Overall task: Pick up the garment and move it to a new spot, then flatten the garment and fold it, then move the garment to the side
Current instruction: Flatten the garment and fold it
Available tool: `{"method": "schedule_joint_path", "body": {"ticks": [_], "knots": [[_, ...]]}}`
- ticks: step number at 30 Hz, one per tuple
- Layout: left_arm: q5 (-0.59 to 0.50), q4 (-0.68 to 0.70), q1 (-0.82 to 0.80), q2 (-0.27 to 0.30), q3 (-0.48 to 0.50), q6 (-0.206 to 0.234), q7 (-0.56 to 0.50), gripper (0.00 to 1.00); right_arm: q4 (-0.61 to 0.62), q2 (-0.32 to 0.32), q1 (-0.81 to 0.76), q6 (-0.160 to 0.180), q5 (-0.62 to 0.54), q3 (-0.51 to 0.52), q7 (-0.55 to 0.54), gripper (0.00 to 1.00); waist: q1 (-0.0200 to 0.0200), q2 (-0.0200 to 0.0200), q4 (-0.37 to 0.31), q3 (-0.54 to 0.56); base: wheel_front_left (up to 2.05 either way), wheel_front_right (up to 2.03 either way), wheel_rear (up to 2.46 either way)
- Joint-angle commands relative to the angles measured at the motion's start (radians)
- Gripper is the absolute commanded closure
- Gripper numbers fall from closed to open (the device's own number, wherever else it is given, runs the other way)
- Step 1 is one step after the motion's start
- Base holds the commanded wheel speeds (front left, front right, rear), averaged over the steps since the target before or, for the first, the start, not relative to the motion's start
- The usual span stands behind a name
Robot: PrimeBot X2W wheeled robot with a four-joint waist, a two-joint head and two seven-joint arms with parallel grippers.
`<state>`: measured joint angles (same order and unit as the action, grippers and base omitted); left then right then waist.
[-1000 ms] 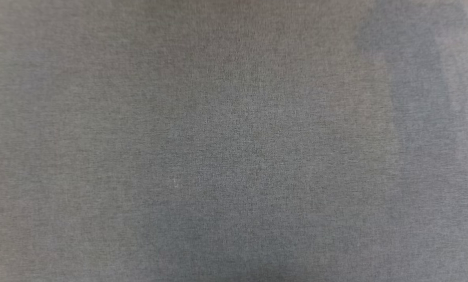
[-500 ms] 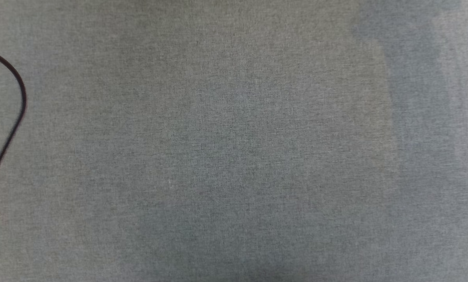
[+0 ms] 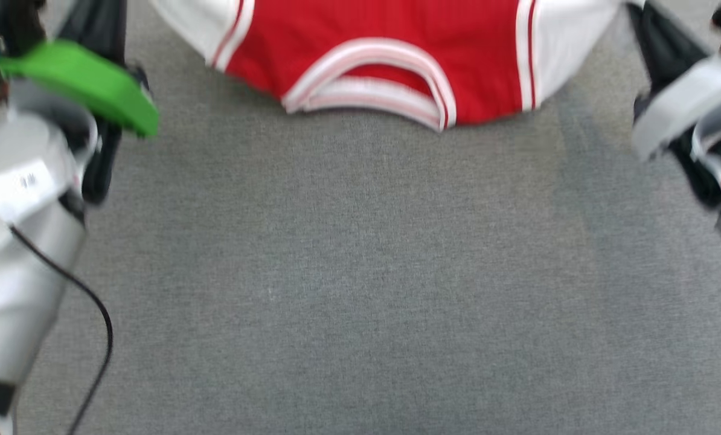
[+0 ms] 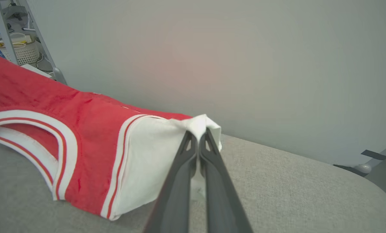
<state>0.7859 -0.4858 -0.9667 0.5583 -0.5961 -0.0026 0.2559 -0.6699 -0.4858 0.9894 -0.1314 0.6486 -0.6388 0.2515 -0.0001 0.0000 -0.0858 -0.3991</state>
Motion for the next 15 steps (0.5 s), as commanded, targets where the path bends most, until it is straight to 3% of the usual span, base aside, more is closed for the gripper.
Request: {"method": "schedule_joint_path", "body": {"ticks": [1, 9, 15], "knots": [[0.003, 0.027, 0.081, 0.011, 0.028, 0.011, 0.005, 1.0, 0.022, -0.007, -0.062, 0.001, 0.001, 0.003, 0.009, 1.0, 0.0001, 0.0, 0.002, 0.082, 0.0, 0.0, 0.0], [0.005, 0.159, 0.454, 0.015, 0.129, 0.049, 0.006, 1.0, 0.128, -0.044, -0.394, 0.001, -0.001, 0.07, 0.01, 1.0, 0.0001, 0.0, 0.017, 0.2, 0.0, 0.0, 0.0], [0.009, 0.215, 0.654, 0.019, 0.151, 0.071, 0.006, 1.0, 0.2, -0.059, -0.631, 0.001, -0.011, 0.163, -0.012, 1.0, 0.0001, 0.0, 0.038, 0.275, 0.0, 0.0, 0.0]]}}
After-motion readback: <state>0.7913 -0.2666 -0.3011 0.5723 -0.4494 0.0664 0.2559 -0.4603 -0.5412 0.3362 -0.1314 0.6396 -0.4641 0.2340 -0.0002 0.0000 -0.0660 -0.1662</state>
